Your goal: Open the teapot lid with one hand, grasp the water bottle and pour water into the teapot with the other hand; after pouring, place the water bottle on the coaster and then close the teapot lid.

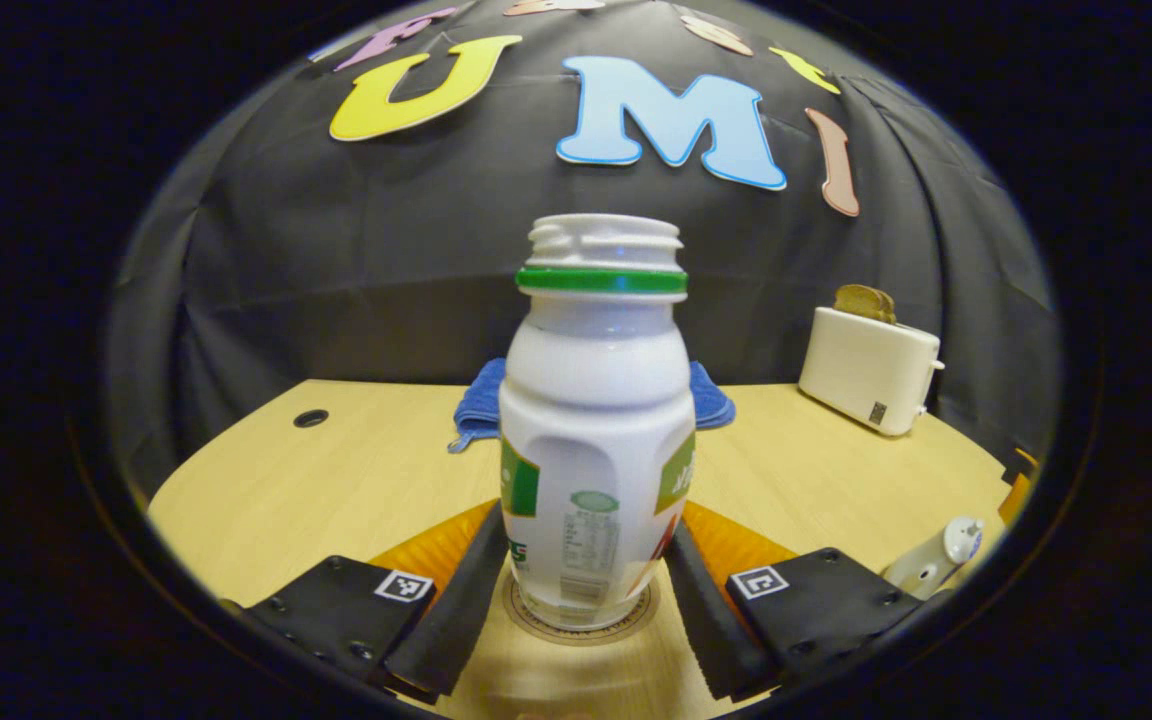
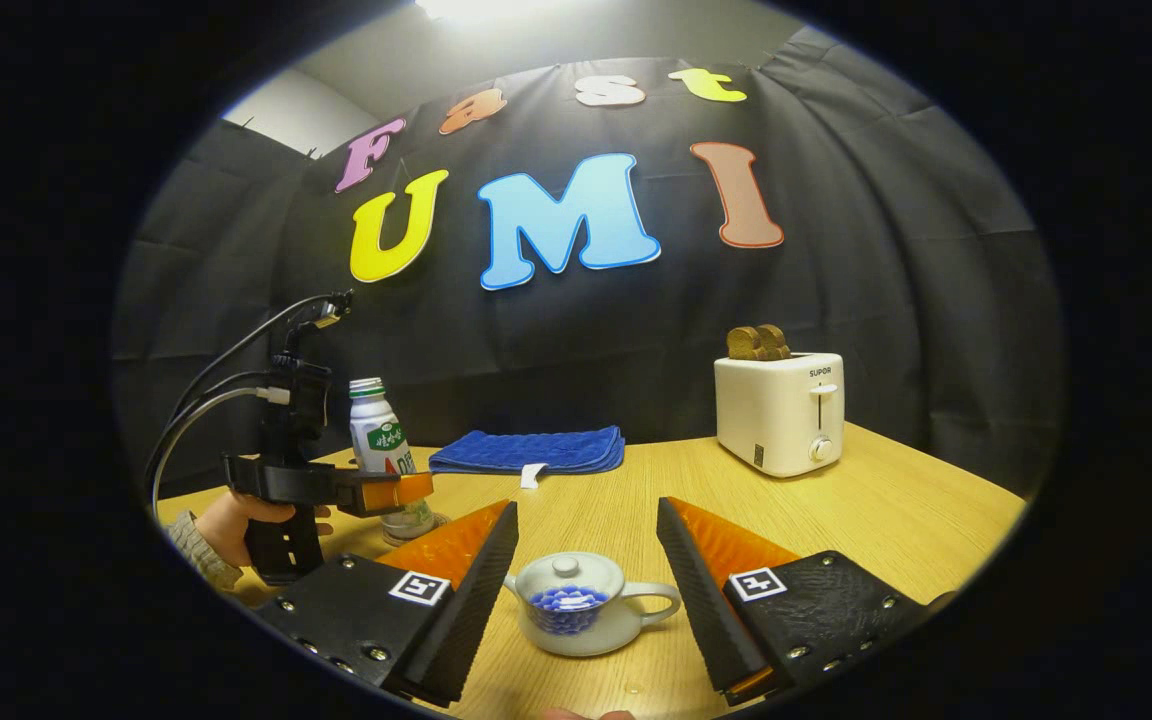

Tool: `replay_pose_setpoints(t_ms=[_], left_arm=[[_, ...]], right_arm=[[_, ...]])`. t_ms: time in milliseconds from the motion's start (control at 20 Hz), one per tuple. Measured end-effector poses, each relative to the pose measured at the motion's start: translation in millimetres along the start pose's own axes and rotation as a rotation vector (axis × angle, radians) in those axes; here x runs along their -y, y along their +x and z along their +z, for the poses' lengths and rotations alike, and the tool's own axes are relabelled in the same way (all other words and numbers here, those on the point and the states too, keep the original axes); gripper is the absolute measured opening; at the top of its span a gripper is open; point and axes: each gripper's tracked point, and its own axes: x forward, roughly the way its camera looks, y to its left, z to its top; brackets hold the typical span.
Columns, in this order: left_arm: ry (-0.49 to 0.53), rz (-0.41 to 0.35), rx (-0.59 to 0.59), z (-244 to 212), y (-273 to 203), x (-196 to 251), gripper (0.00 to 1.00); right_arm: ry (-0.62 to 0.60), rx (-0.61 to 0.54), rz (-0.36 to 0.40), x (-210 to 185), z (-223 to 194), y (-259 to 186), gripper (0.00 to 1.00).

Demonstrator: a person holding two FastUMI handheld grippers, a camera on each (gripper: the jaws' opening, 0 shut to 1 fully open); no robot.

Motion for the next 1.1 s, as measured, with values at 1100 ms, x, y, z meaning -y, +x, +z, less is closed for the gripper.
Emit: replay_pose_setpoints(t_ms=[1100], left_arm=[[0.029,0.078,0.188,-15,-164,48,0.97]], right_arm=[[0.051,0.057,-0.066,-15,3,-34,0.86]])
